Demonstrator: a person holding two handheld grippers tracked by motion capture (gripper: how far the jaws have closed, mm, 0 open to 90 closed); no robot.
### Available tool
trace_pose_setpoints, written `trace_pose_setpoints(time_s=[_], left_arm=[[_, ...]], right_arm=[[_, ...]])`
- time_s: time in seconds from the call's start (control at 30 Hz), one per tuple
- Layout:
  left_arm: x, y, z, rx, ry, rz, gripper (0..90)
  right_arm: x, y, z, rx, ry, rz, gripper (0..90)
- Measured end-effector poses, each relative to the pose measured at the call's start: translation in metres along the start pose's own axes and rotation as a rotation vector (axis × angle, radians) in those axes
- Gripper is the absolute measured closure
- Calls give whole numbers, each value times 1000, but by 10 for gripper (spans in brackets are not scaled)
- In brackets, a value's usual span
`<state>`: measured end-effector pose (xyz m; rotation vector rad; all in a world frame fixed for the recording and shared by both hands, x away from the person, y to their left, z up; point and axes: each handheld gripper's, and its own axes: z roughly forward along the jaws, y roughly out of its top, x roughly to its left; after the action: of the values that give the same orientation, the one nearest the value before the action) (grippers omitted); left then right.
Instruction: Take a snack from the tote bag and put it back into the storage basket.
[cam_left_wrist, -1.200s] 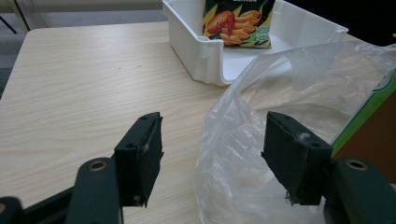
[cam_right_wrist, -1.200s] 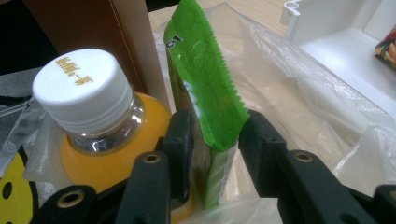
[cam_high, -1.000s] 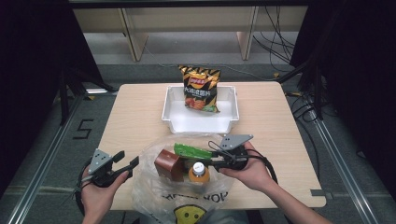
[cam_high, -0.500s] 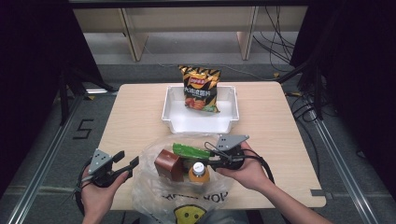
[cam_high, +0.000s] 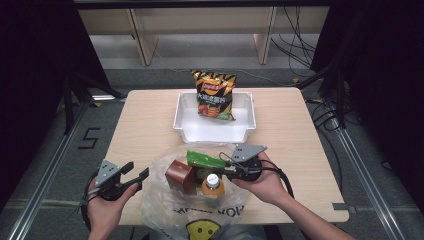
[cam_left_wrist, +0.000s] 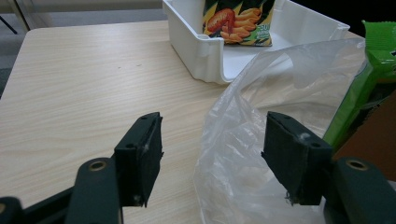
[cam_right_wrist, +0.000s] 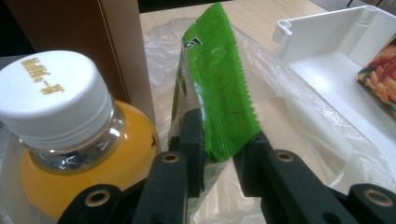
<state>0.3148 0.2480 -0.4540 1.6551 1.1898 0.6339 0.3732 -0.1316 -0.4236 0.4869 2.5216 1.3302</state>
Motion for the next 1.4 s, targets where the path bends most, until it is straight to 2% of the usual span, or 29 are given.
trace_pose_setpoints(time_s=[0.03, 0.07, 0.2, 0.23, 0.53, 0.6, 0.63, 0.8, 0.83, 0.87, 0.93, 1.0, 1.03, 1.1, 1.17, 1.2, 1.27, 1.33, 1.37, 1.4], left_arm=[[0, 0, 0, 2, 0, -2, 370], [0, 0, -1, 3, 4, -1, 370], [0, 0, 0, 1, 4, -3, 369], [0, 0, 0, 2, 5, -3, 369], [0, 0, 0, 1, 6, -5, 368], [0, 0, 1, 2, 2, -3, 368], [-1, 0, 1, 4, 1, -2, 368], [-1, 0, 1, 6, 3, -2, 368], [-1, 0, 1, 6, 2, -2, 368], [-1, 0, 1, 6, 2, -3, 368], [-1, 0, 1, 7, 3, -3, 368], [-1, 0, 1, 8, 4, -3, 368], [-1, 0, 1, 7, 4, -3, 368], [-1, 0, 1, 7, 5, -5, 368], [-1, -1, 1, 7, 6, -6, 368], [-1, -1, 1, 7, 6, -6, 368], [-1, -1, 1, 6, 6, -7, 368], [-1, -1, 1, 7, 4, -5, 368], [-1, -1, 1, 10, 6, -3, 368], [-1, -1, 1, 11, 6, -2, 368]], right_arm=[[1, 0, -1, 4, -7, 25, 766], [0, 0, -2, -1, -8, 11, 767], [-1, 2, -4, -22, -4, 44, 770], [-4, 3, -5, -24, 7, 28, 770], [-4, 4, -11, -55, -11, 46, 773], [-4, 5, -11, -53, -1, 32, 773], [-3, 5, -12, -51, -4, 46, 774], [-5, 7, -16, -71, 0, 41, 777], [-4, 8, -19, -58, 4, 59, 777], [-5, 9, -18, -82, -1, 44, 777], [-5, 12, -21, -91, -8, 52, 778], [-5, 14, -24, -83, 11, 62, 779], [-8, 15, -25, -102, 3, 37, 779], [-8, 17, -26, -110, 2, 58, 779], [-9, 18, -28, -114, 10, 63, 780], [-11, 19, -28, -128, 13, 47, 780], [-11, 21, -31, -128, 13, 65, 782], [-14, 24, -32, -143, 9, 27, 784], [-12, 24, -32, -148, 10, 62, 784], [-13, 25, -34, -139, 16, 55, 786]])
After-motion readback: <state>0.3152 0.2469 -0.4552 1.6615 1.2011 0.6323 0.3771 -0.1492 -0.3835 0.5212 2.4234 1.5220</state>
